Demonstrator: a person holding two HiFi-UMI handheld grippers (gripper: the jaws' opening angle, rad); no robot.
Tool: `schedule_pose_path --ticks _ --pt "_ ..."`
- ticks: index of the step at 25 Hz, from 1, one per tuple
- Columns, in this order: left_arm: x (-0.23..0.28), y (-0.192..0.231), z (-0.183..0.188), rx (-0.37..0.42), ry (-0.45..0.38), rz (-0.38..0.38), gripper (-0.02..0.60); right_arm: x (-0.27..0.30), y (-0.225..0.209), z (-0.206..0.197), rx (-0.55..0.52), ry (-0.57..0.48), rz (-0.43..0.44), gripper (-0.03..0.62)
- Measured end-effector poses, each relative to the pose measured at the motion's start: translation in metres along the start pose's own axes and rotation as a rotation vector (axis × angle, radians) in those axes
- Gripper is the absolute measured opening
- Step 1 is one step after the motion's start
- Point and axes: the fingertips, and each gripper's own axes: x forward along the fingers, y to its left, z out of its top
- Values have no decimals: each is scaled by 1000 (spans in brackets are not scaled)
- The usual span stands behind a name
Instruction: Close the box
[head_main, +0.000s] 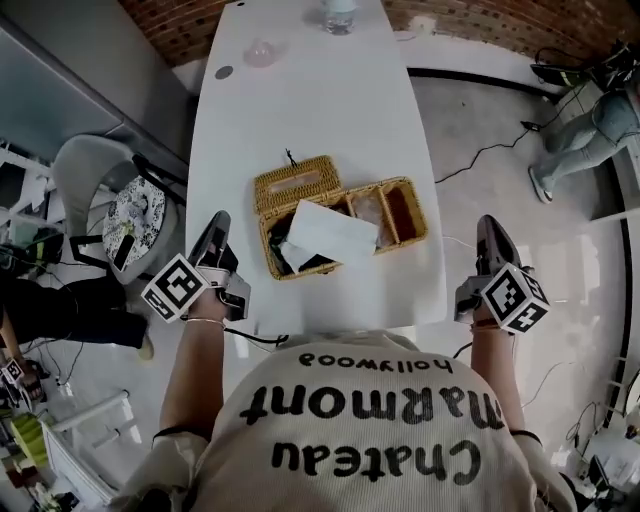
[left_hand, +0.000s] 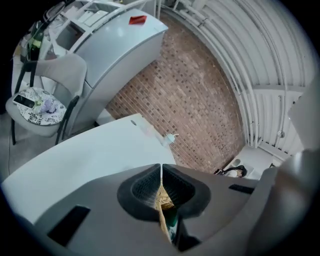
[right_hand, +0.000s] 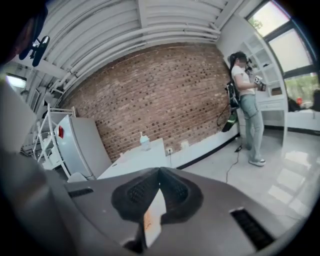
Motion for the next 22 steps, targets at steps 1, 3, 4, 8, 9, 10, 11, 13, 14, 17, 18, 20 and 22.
schedule_pose_path --ticks 1,3,4,8,9,10,11,13,14,17,18,20,22 --pt "7 4 3 1 18 -4 3 -7 -2 1 7 -8 -26 3" --pt "22 8 7 14 60 -25 3 -22 -5 1 16 -25 -79 3" --pt "29 9 8 18 80 -39 3 -29 -6 0 21 -32 -103 3" --pt "53 17 3 -13 175 -90 126 -49 0 -10 25 -41 -173 3" --pt "58 20 0 -25 200 -100 152 -54 2 -13 20 -40 -190 3" --pt "63 24 -3 -36 223 -106 150 -59 5 -16 15 -39 -206 3" --pt "67 28 -6 -47 243 -108 150 -65 6 -19 13 -38 -222 3" --pt "76 39 -13 -84 287 -105 157 -75 9 -25 10 -36 -252 3" --pt "79 44 -16 -109 309 -103 172 -79 11 -28 8 -36 -266 3" --pt "89 57 -28 -188 366 -87 210 -95 14 -33 7 -41 -307 3" --pt "92 60 -32 -210 381 -85 212 -101 15 -34 8 -44 -320 3" --pt "97 62 -40 -239 411 -94 212 -112 17 -36 10 -50 -346 3" --pt "100 62 -47 -261 440 -109 212 -122 18 -38 11 -55 -368 3"
